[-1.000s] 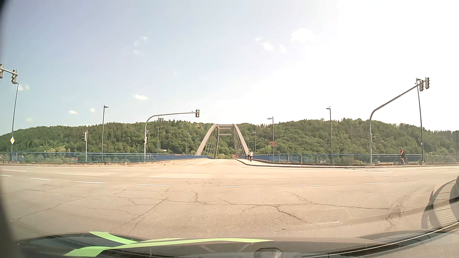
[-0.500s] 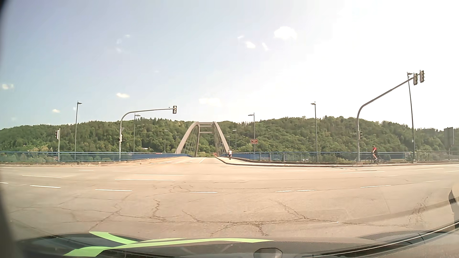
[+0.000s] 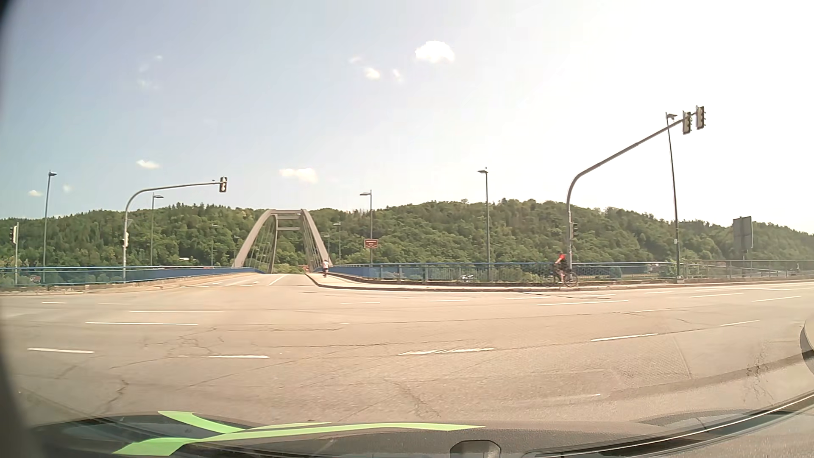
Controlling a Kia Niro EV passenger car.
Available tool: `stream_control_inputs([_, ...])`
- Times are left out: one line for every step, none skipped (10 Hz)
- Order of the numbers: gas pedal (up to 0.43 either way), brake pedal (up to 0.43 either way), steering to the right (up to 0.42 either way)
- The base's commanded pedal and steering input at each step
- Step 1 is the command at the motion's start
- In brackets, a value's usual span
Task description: Follow the waypoints while adhering to traffic rules and regulations
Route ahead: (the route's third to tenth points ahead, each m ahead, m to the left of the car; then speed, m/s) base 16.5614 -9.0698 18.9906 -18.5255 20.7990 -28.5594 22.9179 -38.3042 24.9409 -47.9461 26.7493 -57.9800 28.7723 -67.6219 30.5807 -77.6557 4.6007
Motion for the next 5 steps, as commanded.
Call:
stream_control_inputs([0.197,0.000,0.374])
stream_control_inputs([0.197,0.000,0.389])
stream_control_inputs([0.197,0.000,0.388])
stream_control_inputs([0.197,0.000,0.386])
stream_control_inputs([0.189,0.000,0.386])
